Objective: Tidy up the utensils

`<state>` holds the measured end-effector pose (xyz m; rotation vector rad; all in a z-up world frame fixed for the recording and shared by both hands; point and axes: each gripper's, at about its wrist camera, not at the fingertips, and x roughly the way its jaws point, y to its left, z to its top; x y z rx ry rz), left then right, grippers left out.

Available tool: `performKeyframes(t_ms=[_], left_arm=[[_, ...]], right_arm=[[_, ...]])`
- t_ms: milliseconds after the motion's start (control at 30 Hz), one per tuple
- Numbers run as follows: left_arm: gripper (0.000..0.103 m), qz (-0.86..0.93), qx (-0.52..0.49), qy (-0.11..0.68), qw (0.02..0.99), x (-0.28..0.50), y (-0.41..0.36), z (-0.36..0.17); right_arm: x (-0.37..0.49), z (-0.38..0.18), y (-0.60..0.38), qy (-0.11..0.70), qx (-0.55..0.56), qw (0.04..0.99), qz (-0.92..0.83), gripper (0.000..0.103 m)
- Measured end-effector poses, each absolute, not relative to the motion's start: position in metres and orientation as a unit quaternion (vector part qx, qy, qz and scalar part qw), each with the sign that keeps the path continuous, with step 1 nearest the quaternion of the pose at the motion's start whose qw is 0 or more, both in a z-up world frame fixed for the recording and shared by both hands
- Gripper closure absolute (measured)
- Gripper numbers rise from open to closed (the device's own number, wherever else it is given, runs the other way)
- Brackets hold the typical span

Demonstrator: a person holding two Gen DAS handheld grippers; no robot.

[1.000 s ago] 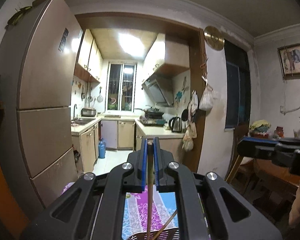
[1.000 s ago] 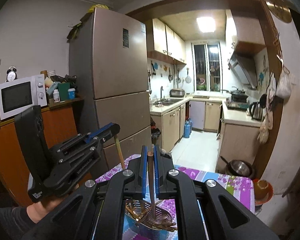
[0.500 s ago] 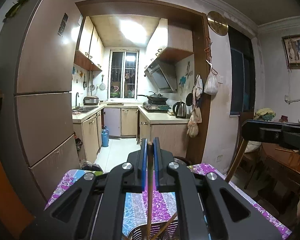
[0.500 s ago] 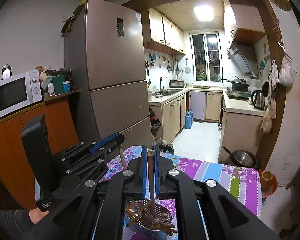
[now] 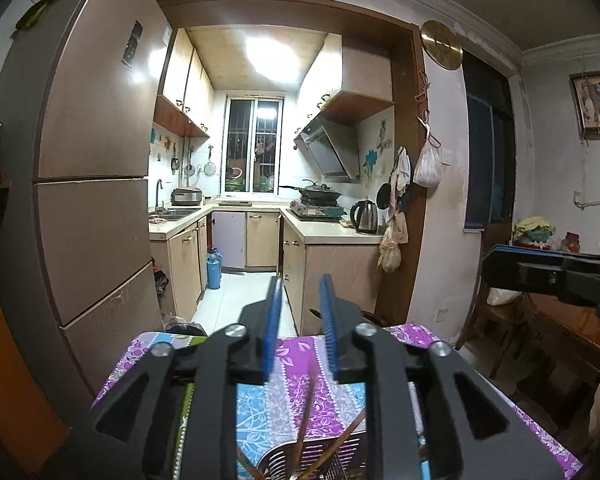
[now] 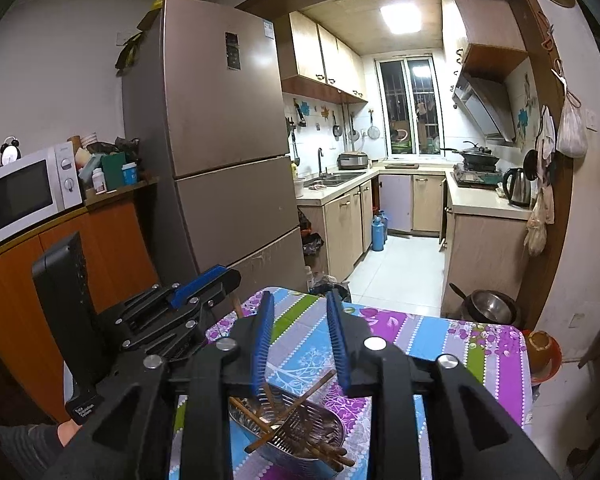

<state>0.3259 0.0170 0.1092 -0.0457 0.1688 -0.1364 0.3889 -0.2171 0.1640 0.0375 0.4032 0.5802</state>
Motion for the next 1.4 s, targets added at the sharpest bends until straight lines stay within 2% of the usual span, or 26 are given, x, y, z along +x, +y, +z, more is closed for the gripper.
performKeyframes(t_ms=[100,167,300,333,400,467,600,667,700,767,833,1167,1400], left_arm=[[0.080,-0.064,-0.027,0.082,0.994,0.323,0.021,0.111],[0.069,-0.060,-0.030,0.078,0.995,0.319,0.023,0.113],[0.059,-0.056,-0.038,0.066,0.995,0.306,0.029,0.121],[0.054,-0.055,-0.040,0.060,0.996,0.300,0.031,0.123],[0.049,-0.054,-0.041,0.050,0.996,0.286,0.035,0.127],[0.041,-0.054,-0.039,0.042,0.997,0.274,0.038,0.128],[0.028,-0.042,-0.016,0.023,0.999,0.232,0.044,0.122],[0.011,-0.034,-0.008,0.017,0.999,0.208,0.049,0.114],[0.007,-0.029,-0.006,0.015,0.999,0.199,0.052,0.110],[0.006,-0.022,-0.002,0.011,1.000,0.179,0.057,0.101],[0.006,-0.021,0.003,0.020,1.000,0.159,0.062,0.089],[0.005,-0.015,-0.019,0.110,0.994,0.099,0.070,0.024],[0.005,-0.012,-0.024,0.112,0.993,0.070,0.065,0.005]], right_arm=[[0.384,0.169,-0.221,0.189,0.022,0.940,0.283,0.073],[0.378,0.173,-0.226,0.180,0.024,0.942,0.282,0.072],[0.365,0.180,-0.235,0.167,0.022,0.946,0.278,0.071],[0.360,0.182,-0.236,0.163,0.020,0.947,0.277,0.069],[0.351,0.185,-0.240,0.155,0.019,0.949,0.275,0.061],[0.335,0.187,-0.246,0.141,0.019,0.951,0.275,0.047],[0.293,0.185,-0.258,0.109,0.017,0.956,0.273,0.032],[0.265,0.177,-0.266,0.089,0.015,0.960,0.264,0.022],[0.248,0.171,-0.270,0.079,0.013,0.962,0.260,0.021],[0.223,0.160,-0.277,0.067,0.011,0.966,0.249,0.011],[0.199,0.147,-0.281,0.059,0.012,0.969,0.239,0.005],[0.119,0.068,-0.267,0.083,0.028,0.976,0.201,0.005],[0.095,0.029,-0.245,0.108,0.026,0.977,0.180,0.005]])
